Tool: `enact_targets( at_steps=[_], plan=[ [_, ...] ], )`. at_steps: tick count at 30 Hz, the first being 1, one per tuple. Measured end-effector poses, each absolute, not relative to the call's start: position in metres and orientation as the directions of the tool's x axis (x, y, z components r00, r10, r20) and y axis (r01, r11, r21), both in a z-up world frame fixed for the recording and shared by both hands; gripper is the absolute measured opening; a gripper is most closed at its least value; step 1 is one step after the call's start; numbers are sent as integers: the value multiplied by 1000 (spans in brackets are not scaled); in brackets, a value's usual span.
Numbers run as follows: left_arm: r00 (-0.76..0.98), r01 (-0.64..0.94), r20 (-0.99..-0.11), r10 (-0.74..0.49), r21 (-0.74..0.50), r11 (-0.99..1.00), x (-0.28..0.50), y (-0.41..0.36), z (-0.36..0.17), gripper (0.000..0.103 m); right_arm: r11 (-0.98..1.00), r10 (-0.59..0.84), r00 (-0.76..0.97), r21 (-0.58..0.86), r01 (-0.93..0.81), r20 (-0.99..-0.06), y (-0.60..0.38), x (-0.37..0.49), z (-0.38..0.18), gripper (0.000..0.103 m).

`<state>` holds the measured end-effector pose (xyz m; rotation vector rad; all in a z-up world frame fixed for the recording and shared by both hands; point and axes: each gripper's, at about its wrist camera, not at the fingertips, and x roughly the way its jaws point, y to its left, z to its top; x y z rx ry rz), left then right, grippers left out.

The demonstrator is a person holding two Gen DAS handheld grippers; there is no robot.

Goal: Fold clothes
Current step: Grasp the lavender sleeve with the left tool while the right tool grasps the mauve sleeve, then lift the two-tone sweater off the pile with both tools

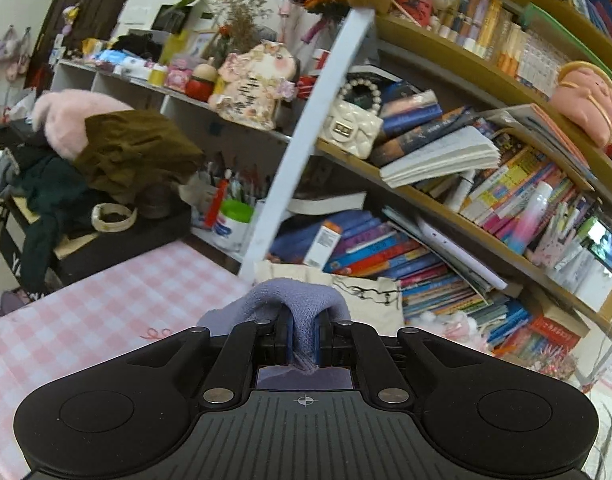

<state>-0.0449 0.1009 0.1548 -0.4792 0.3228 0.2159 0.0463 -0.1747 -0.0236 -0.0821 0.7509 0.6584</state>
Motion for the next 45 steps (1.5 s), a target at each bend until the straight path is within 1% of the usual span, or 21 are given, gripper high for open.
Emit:
enact_targets(
  at_steps=[1,2,3,4,5,7,8,12,16,17,21,23,24,26,30,32,36,38,40,43,45],
  plan=[
    [926,-283,-355,129,-426,859,-44,106,153,8,798,518,535,150,-584,-667,-170,47,-26,69],
    [925,-288,-357,130,-434,854,-44,111,152,8,798,511,533,142,-585,-675,-167,47,-27,58],
    [925,-289,-356,131,-437,852,-44,116,150,8,799,504,532,134,-586,-681,-164,47,-29,51],
    [925,-291,-356,134,-433,853,-42,120,149,8,793,515,516,151,-591,-685,-164,48,-29,30],
    [925,-291,-354,136,-434,853,-42,124,148,8,783,531,495,175,-597,-688,-165,49,-29,17],
    [930,-283,-342,133,-438,853,-40,134,149,8,774,571,475,246,-584,-669,-177,52,-23,12],
    [933,-278,-335,131,-441,853,-40,139,150,8,794,568,523,254,-553,-635,-189,53,-15,11],
    [942,-243,-325,89,-473,847,-33,159,147,8,936,352,818,186,-299,-454,-254,55,38,10],
    [919,-218,-393,24,-456,863,-11,166,127,8,990,133,915,95,-104,-381,-293,54,67,10],
    [914,-209,-406,16,-437,875,-4,165,121,8,996,85,921,50,-71,-380,-296,54,68,10],
    [889,-169,-458,-16,-361,917,25,163,98,10,996,-8,866,-80,-37,-499,-290,60,46,10],
    [875,-147,-484,-30,-323,935,39,162,86,11,985,-56,844,-169,-42,-533,-277,59,37,18],
    [867,-135,-497,-37,-304,943,46,161,81,11,981,-51,843,-187,-59,-536,-271,56,35,24],
    [851,-109,-523,-48,-266,958,60,160,69,11,974,-24,845,-204,-102,-535,-261,48,32,43],
    [845,-15,-522,-117,-242,970,52,158,66,9,965,109,803,-132,-227,-585,-247,44,33,50],
    [828,85,-533,-174,-188,978,35,146,68,8,959,145,786,-109,-261,-601,-240,39,33,62],
    [746,206,-638,-191,-52,977,8,116,50,9,935,242,747,-56,-349,-619,-214,33,31,66],
    [736,200,-655,-173,-35,979,5,117,48,10,906,307,719,-39,-421,-623,-197,31,29,70],
    [742,156,-654,-145,-42,987,9,126,49,14,854,383,668,-31,-519,-638,-177,30,23,71],
    [750,89,-653,-103,-54,995,13,139,50,26,773,467,590,-21,-634,-658,-148,28,15,71],
    [753,44,-653,-74,-62,997,16,148,51,45,728,508,550,-12,-686,-663,-129,25,12,71]
  ],
)
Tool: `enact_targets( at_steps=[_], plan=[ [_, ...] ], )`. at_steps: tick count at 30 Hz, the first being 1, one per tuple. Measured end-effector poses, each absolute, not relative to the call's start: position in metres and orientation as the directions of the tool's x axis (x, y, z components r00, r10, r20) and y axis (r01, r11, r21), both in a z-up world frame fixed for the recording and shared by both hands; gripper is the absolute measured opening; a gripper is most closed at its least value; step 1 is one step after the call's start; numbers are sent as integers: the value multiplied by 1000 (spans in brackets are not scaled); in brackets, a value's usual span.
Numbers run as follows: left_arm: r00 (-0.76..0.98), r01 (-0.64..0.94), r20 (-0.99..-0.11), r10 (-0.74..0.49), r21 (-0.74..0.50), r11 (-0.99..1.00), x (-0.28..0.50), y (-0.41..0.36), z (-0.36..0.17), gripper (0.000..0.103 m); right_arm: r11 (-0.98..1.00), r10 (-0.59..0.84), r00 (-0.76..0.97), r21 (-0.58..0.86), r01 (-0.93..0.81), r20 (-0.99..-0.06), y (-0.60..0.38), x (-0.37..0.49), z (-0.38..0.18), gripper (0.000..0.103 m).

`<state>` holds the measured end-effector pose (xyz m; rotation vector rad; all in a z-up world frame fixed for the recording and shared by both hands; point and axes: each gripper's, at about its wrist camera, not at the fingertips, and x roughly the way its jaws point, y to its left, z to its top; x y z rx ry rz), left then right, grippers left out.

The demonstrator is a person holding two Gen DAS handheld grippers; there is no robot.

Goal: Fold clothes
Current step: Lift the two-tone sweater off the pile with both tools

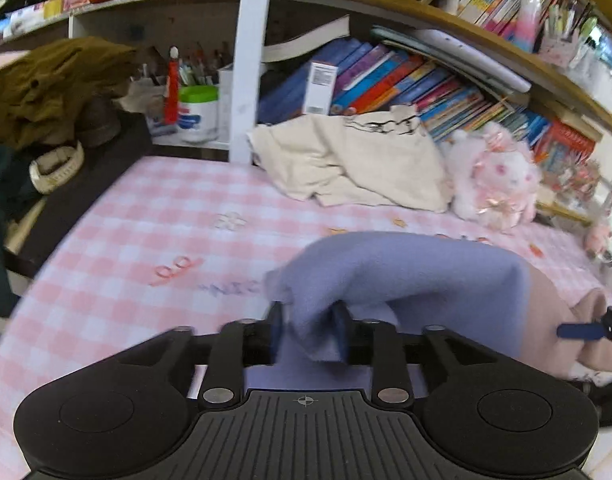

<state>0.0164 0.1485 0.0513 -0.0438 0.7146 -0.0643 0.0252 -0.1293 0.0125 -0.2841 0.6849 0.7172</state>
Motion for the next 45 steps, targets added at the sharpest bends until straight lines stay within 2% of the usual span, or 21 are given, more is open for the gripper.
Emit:
enact_targets(
  at_steps=[3,5,8,11,14,16,18,20,22,24,28,32,34,36,37,39,40,41,43,45],
  plan=[
    [761,24,-648,-31,-21,1000,13,153,58,65,658,551,499,-20,-753,-668,-98,19,9,72],
    [771,79,-637,-26,55,995,-4,147,66,69,610,556,485,-66,-790,-675,-76,11,6,71],
    [778,176,-624,-73,105,979,-33,139,68,69,547,547,461,-119,-829,-698,-49,3,-4,71],
    [757,244,-644,-110,122,962,-59,132,59,69,531,545,486,-167,-831,-683,-36,-8,-4,64],
    [728,260,-676,-114,118,958,-70,127,45,69,431,643,376,-91,-898,-667,-35,-23,4,64],
    [708,262,-697,-112,112,958,-74,124,35,69,362,637,291,-57,-930,-714,-25,-28,-3,64],
    [700,283,-703,-123,114,952,-75,120,29,69,330,601,237,-34,-943,-764,-14,-30,-15,59],
    [700,321,-701,-138,136,937,-78,114,26,69,346,553,235,-36,-937,-799,-8,-29,-26,41],
    [699,365,-699,-153,165,916,-80,106,23,69,370,551,273,-62,-927,-788,-8,-27,-27,24],
    [698,412,-698,-163,205,888,-82,98,18,69,409,558,302,-60,-911,-773,-10,-22,-21,13],
    [718,500,-681,-145,359,788,-83,76,2,69,493,610,372,-33,-870,-700,-23,-12,12,11],
    [759,547,-636,-140,506,667,-77,56,-10,69,509,622,383,-19,-860,-683,-30,-11,35,11],
    [775,555,-612,-158,537,636,-72,50,-12,69,525,621,395,-15,-851,-677,-32,-12,40,11],
    [786,547,-596,-162,551,630,-66,47,-15,68,542,619,408,-11,-840,-671,-35,-15,45,11],
    [794,539,-588,-157,560,629,-63,45,-17,64,550,618,416,-11,-835,-667,-40,-21,45,11],
    [810,504,-573,-122,575,645,-54,42,-20,27,565,606,429,-17,-825,-670,-48,-29,46,14],
    [814,484,-572,-103,569,665,-50,42,-19,21,575,597,441,-26,-818,-670,-52,-32,46,22],
    [808,471,-580,-104,530,705,-44,45,-14,16,586,586,455,-38,-809,-670,-56,-36,47,38],
    [816,427,-565,-124,444,787,-37,55,6,12,613,555,503,-83,-786,-663,-65,-42,47,59],
    [838,383,-525,-146,376,843,-34,63,30,10,646,490,558,-150,-748,-670,-75,-44,39,71]
  ],
)
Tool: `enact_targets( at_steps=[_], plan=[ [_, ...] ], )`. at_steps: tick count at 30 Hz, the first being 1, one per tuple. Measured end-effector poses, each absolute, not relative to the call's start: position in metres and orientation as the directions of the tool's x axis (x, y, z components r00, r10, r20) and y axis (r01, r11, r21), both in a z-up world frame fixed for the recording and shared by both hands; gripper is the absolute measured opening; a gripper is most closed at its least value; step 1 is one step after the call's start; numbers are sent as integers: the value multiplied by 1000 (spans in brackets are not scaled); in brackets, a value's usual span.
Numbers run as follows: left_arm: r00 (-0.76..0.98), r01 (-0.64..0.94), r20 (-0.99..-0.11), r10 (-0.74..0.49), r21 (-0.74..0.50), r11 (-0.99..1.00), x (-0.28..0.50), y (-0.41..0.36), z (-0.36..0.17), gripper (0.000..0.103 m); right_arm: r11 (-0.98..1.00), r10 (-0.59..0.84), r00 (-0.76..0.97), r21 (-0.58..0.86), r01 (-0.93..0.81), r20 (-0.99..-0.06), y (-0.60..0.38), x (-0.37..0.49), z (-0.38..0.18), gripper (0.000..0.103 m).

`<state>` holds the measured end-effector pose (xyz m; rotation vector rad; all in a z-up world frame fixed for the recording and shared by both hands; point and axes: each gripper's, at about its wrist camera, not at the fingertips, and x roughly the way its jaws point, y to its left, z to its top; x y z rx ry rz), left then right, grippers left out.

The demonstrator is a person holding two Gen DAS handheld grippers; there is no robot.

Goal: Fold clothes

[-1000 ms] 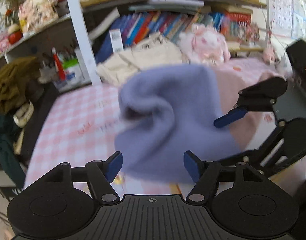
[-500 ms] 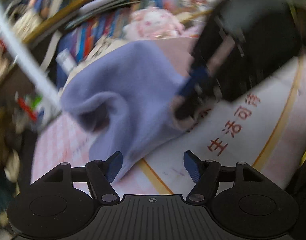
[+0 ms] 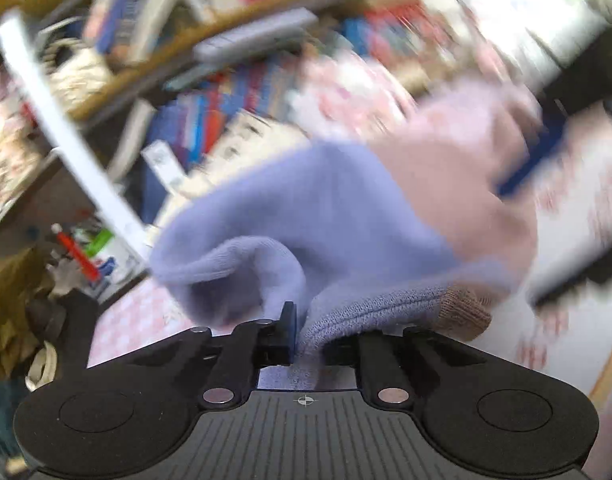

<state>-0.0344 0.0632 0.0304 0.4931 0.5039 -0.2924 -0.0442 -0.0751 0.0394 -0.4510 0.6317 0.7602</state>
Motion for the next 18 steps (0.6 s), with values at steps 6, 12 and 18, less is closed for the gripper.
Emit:
enact_targets(
  at_steps=[6,12,18],
  plan=[
    [897,344,-356,-262,190,920,-33,75,109,7,652,225,719,-446,-613,-658,-88,-50,-5,84],
    [894,407,-268,-360,146,902,-44,53,154,7,728,194,790,-454,-513,-582,-87,-35,-13,88],
    [878,445,-245,-411,107,889,-52,44,175,7,801,147,840,-435,-411,-523,-85,-14,-18,88]
  ],
)
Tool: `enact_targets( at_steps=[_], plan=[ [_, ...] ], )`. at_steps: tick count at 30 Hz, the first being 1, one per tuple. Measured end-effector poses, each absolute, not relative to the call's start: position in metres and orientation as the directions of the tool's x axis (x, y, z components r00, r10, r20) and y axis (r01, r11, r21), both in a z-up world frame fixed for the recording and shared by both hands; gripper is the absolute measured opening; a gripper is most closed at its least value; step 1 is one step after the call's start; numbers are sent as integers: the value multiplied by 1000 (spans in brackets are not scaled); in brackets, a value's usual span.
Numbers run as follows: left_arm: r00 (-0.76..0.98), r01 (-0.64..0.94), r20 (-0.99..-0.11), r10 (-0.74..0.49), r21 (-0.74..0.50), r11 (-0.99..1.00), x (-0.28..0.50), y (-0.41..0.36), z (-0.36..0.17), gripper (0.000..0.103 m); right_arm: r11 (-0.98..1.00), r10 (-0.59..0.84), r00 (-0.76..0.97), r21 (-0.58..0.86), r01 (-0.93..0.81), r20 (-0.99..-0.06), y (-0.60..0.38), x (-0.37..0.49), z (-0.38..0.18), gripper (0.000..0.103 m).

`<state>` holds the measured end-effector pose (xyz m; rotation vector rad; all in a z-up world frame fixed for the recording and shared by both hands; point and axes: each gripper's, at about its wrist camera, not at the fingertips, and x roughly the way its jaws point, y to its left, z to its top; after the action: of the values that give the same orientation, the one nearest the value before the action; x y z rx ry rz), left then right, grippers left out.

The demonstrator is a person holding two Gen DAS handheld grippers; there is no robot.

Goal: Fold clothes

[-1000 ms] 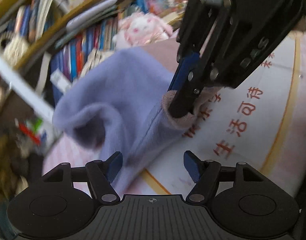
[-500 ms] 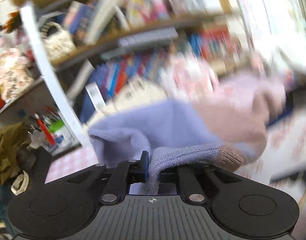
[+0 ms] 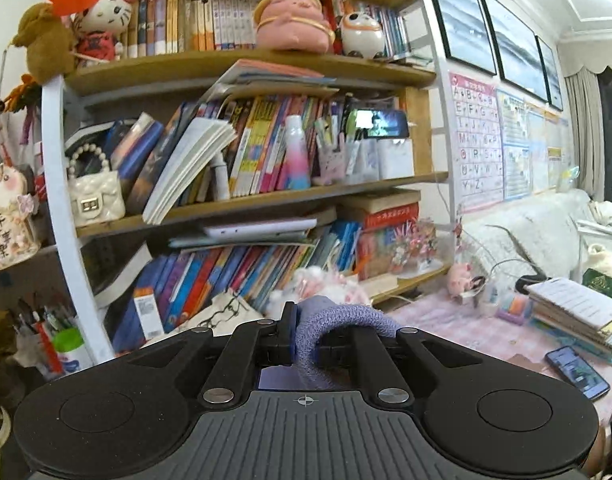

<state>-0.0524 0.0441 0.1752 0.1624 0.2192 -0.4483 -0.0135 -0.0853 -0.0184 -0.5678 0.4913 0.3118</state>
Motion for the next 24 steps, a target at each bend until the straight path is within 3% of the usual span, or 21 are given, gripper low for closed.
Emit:
enact_targets(
  at_steps=[9,10,12,14,17,21,22,24],
  plan=[
    [887,415,-231,-399,24,909,-62,71,189,6,757,40,890,-567,-324,-455,-82,9,-45,80],
    [890,407,-231,-392,19,913,-62,75,190,6,749,31,892,-581,-319,-450,-81,12,-49,75],
    [899,385,-235,-368,26,923,-62,81,189,6,747,35,900,-586,-313,-435,-80,14,-48,53],
    [910,358,-242,-338,44,933,-61,87,188,6,748,41,907,-589,-307,-419,-80,16,-46,25],
    [922,312,-265,-282,79,947,-59,99,180,7,782,59,918,-553,-286,-392,-88,14,-34,8],
    [923,280,-298,-243,87,956,-58,110,171,7,828,73,932,-499,-255,-356,-104,1,-10,6],
    [921,285,-299,-248,87,954,-58,109,171,7,824,77,934,-505,-257,-350,-102,-2,-6,9],
    [918,297,-300,-259,89,951,-59,108,171,7,815,85,937,-518,-261,-338,-97,-9,0,38]
  ],
)
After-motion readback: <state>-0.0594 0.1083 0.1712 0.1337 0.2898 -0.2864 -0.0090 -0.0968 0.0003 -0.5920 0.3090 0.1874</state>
